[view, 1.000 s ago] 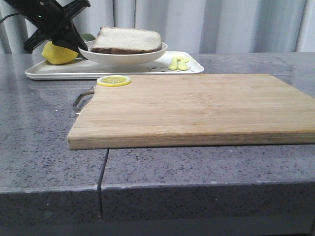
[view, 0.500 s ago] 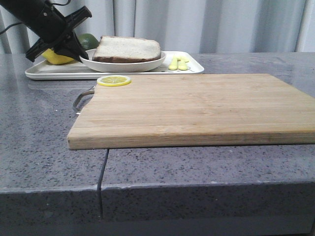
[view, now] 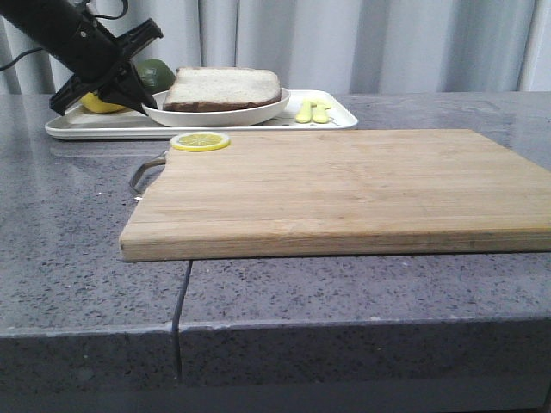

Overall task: Place bread and move sandwich to tray
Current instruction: 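Lower the plate onto the tray and open the left gripper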

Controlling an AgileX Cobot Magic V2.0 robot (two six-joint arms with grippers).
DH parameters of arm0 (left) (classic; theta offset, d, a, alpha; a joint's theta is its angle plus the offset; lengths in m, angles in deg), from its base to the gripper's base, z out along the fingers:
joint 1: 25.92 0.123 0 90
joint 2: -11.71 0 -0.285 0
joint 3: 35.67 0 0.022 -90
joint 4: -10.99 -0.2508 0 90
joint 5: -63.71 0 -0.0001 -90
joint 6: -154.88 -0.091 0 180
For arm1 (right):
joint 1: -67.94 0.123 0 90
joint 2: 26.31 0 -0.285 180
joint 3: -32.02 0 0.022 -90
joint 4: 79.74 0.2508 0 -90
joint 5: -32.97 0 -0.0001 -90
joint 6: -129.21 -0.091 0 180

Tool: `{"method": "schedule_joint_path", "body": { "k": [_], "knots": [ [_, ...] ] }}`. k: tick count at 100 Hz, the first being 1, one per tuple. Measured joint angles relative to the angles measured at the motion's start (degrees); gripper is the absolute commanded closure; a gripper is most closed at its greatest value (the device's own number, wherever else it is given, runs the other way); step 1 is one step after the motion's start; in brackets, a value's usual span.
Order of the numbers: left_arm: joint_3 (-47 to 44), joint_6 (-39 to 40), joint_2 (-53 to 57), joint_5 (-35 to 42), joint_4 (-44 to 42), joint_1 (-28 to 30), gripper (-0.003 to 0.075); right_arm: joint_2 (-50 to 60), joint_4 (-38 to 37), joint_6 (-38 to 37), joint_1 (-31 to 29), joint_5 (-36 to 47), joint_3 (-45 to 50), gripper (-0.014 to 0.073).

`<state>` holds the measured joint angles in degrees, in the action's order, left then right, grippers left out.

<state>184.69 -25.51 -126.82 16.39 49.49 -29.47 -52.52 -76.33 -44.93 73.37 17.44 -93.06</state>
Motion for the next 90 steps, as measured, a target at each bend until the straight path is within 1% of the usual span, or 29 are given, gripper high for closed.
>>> {"method": "schedule_joint_path", "body": {
  "k": [23, 30, 37, 52, 59, 83, 90],
  "knots": [
    [0.1, 0.0, 0.0, 0.1, 0.0, 0.0, 0.0738, 0.0, 0.0, 0.0, 0.0, 0.0, 0.0, 0.0167],
    [0.1, 0.0, 0.0, 0.1, 0.0, 0.0, 0.0722, 0.0, 0.0, 0.0, 0.0, 0.0, 0.0, 0.0167],
    [0.1, 0.0, 0.0, 0.1, 0.1, 0.0, 0.0674, 0.0, 0.0, 0.0, 0.0, 0.0, 0.0, 0.0167],
    [0.1, 0.0, 0.0, 0.4, 0.5, 0.0, 0.0521, 0.0, 0.0, 0.0, 0.0, 0.0, 0.0, 0.0167],
    [0.1, 0.0, 0.0, 0.5, 0.5, 0.0, 0.0486, 0.0, 0.0, 0.0, 0.0, 0.0, 0.0, 0.0167],
    [0.4, 0.0, 0.0, 0.5, 0.6, 0.0, 0.0485, 0.0, 0.0, 0.0, 0.0, 0.0, 0.0, 0.0167],
    [1.1, 0.0, 0.0, -0.5, 0.5, 0.0, 0.0486, 0.0, 0.0, 0.0, 0.0, 0.0, 0.0, 0.0167]
  ]
}}
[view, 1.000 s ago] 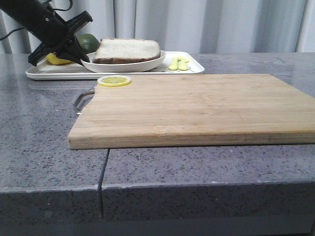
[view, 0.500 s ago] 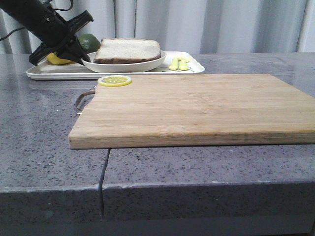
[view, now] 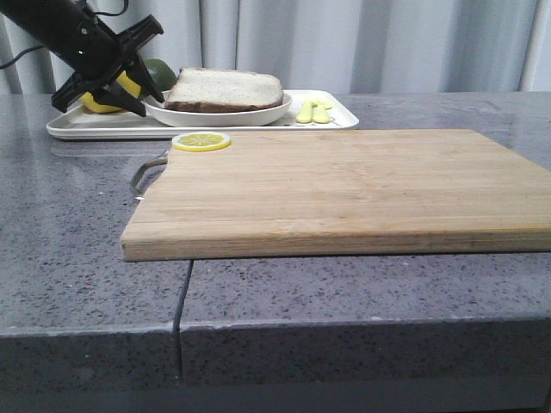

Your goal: Place bread and move sandwich to tray

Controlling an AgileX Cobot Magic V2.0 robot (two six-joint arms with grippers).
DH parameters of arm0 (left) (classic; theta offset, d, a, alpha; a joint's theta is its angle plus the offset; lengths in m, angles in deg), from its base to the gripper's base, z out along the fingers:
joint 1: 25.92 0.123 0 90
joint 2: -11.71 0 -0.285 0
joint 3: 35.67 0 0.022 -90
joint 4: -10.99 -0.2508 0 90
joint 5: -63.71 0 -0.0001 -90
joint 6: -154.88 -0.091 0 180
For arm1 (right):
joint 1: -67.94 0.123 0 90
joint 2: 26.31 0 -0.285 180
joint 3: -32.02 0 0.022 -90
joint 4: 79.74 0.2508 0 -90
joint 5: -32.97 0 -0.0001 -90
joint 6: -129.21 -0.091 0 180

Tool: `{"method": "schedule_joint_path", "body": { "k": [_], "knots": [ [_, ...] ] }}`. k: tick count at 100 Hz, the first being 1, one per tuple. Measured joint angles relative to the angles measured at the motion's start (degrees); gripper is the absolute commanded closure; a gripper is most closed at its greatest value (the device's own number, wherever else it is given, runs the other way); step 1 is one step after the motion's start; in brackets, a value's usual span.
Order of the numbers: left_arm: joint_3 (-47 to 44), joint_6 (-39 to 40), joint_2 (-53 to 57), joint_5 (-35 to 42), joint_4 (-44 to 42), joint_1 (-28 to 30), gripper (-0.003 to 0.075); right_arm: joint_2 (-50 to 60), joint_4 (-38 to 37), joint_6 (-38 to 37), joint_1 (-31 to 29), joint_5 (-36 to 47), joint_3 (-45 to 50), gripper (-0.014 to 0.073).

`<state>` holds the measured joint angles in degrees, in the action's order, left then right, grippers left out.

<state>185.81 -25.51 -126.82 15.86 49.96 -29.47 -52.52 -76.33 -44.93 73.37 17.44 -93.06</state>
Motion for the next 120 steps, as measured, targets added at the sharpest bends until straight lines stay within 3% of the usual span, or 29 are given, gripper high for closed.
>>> {"method": "schedule_joint_path", "body": {
  "k": [43, 65, 90, 120],
  "knots": [
    [13.8, 0.0, 1.2, -15.1, -9.7, 0.6, 0.0488, 0.0, 0.0, 0.0, 0.0, 0.0, 0.0, 0.0167],
    [14.1, 0.0, 8.0, -19.2, -16.9, 0.6, 0.0488, 0.0, 0.0, 0.0, 0.0, 0.0, 0.0, 0.0167],
    [14.4, 0.0, 17.4, -22.4, -17.8, 0.4, 0.0488, 0.0, 0.0, 0.0, 0.0, 0.3, 0.0, 0.0167],
    [13.7, -0.4, 27.5, -24.7, -21.0, -4.4, 0.0488, 0.0, 0.0, 0.0, 0.0, 0.4, 0.0, 0.0167]
  ]
}}
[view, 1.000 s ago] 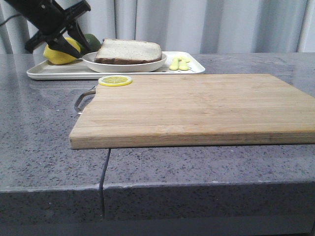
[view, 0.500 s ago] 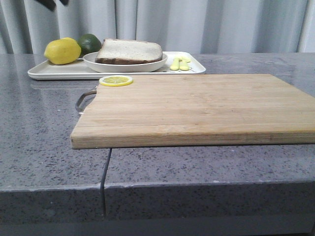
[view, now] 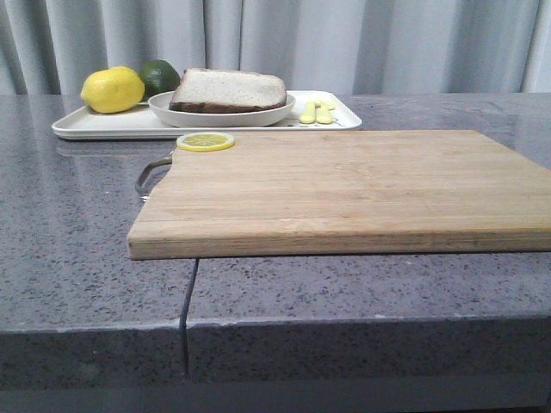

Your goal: Place bread and move sandwich to tray

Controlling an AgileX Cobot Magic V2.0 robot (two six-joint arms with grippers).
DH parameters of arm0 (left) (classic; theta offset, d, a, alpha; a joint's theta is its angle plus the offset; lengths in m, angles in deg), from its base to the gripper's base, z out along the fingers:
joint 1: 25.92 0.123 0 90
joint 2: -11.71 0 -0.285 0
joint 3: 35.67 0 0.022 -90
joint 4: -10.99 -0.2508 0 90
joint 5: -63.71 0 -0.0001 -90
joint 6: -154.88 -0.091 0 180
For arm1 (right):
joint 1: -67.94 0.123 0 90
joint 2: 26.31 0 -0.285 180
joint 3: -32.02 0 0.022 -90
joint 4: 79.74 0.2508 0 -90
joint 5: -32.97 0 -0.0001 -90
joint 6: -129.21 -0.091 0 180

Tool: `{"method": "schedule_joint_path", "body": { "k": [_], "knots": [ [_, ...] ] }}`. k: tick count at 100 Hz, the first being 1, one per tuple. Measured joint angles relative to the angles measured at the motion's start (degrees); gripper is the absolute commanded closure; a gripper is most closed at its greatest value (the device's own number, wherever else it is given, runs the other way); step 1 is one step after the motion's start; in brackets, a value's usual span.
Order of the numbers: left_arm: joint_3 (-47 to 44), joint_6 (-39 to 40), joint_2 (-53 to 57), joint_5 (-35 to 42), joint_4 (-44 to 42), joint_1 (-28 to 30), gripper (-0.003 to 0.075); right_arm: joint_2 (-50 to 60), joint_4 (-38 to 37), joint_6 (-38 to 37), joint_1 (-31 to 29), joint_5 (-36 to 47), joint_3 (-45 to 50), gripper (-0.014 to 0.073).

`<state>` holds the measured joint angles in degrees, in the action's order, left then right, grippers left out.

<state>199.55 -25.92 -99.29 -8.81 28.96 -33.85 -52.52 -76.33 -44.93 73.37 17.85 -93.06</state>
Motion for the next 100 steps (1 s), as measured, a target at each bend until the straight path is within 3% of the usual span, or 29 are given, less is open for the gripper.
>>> {"method": "schedule_joint_path", "body": {
  "k": [18, 30, 77, 100],
  "knots": [
    [-6.8, -0.1, 8.4, 1.5, -5.1, -3.4, 0.0488, 0.0, 0.0, 0.0, 0.0, 0.0, 0.0, 0.0167],
    [-17.2, -0.1, 16.1, 5.2, -6.8, -4.9, 0.0488, 0.0, 0.0, 0.0, 0.0, 0.0, 0.0, 0.0167],
    [-73.7, -0.2, 53.7, 38.8, -7.8, -5.9, 0.0488, 0.0, 0.0, 0.0, 0.0, 0.4, 0.0, 0.0167],
    [-95.3, -0.2, 68.0, 52.1, -7.1, -5.9, 0.0488, 0.0, 0.0, 0.0, 0.0, 0.5, 0.0, 0.0167]
  ]
}}
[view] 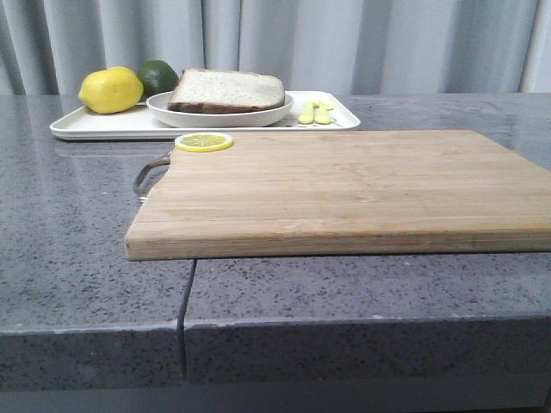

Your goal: Place bread and move sandwich to tray

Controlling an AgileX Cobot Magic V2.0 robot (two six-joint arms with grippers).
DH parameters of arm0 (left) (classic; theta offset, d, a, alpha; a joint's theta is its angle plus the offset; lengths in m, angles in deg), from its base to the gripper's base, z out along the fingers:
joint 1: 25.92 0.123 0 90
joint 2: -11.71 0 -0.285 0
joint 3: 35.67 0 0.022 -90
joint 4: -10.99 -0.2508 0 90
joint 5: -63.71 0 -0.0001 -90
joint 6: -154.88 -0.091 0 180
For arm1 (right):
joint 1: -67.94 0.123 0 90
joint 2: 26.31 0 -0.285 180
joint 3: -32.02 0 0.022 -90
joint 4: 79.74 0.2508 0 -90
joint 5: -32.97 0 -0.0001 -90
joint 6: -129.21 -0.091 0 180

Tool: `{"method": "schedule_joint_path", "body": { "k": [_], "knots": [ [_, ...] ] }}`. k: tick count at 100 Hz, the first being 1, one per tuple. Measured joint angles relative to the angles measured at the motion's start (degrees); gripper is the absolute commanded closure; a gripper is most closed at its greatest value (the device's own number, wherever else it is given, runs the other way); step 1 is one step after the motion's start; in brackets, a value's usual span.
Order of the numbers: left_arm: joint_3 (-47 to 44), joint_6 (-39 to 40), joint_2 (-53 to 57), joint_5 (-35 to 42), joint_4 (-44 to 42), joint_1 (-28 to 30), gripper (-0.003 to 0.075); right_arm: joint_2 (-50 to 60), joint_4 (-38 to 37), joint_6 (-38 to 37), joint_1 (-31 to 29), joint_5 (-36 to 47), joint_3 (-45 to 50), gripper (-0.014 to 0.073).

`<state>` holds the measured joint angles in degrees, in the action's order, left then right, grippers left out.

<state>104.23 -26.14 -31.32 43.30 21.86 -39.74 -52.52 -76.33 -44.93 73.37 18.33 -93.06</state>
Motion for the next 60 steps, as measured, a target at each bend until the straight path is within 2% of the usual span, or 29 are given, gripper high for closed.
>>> {"method": "schedule_joint_path", "body": {
  "k": [19, 39, 50, 60],
  "knots": [
    [-13.2, 0.0, 8.8, 6.4, 0.5, -0.1, 0.0488, 0.0, 0.0, 0.0, 0.0, 0.0, 0.0, 0.0167],
    [-18.8, 0.0, 12.2, 7.4, 0.5, -0.1, 0.0489, 0.0, 0.0, 0.0, 0.0, -0.6, 0.0, 0.0198],
    [-19.5, 0.0, 12.2, 7.7, 0.5, -0.1, 0.0507, 0.0, 0.0, 0.0, 0.0, -0.7, 0.0, 0.0333],
    [-19.5, 0.0, 12.2, 7.8, 0.5, -0.1, 0.0580, 0.0, 0.0, 0.0, 0.0, -0.9, 0.0, 0.0497]
  ]
}}
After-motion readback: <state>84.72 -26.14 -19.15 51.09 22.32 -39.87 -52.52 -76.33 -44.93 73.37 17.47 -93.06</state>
